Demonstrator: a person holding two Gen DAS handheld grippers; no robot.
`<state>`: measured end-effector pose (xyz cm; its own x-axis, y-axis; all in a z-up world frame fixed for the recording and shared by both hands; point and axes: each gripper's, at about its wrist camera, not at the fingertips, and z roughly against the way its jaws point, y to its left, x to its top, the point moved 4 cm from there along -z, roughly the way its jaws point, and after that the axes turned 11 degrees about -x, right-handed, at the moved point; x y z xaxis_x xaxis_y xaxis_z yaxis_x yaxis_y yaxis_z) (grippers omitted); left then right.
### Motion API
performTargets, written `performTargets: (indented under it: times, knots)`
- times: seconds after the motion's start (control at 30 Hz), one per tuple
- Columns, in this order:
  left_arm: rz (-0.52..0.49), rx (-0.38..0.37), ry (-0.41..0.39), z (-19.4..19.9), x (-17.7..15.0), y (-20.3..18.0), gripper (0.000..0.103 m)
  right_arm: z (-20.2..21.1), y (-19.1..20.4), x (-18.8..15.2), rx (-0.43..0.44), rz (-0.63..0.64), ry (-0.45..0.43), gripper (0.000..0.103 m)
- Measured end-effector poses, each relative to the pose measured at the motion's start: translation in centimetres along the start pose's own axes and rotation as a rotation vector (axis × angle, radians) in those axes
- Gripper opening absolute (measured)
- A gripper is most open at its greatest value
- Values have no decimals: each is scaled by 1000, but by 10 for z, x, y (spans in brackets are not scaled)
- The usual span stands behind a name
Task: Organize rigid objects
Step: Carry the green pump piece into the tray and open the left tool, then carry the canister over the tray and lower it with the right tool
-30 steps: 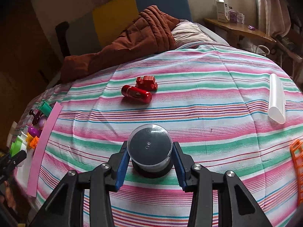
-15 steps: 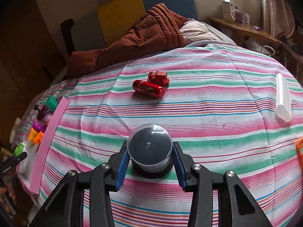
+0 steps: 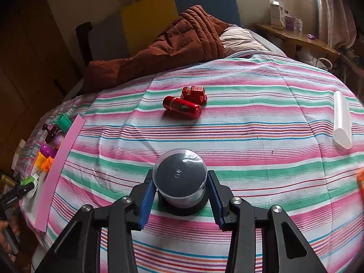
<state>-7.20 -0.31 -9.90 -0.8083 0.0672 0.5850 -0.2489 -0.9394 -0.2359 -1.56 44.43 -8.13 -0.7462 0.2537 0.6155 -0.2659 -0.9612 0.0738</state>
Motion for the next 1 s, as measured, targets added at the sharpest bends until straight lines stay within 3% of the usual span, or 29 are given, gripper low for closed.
performTargets:
  times: [0.2,0.3,0.47,0.57,0.87,1.0]
  knots:
    - [-54,10,-74,22,-3,-8,53,4,5,3,4,0,1,44]
    - [-108,60,-36,18,-3,-11,52,11,12,6,15,10,-8,44]
    - [-128,68,-34,12,0,-10,49,30,37,11,68,28,-25,44]
    - [-114,91,-47,11,4,-5,49,43,63,12,120,55,-36,44]
    - [26,-77,-130,33,6,0,51,62,166,6,313,134,-10,44]
    - [109,-66,-161,44,2,6,51,60,209,-2,376,175,21,44]
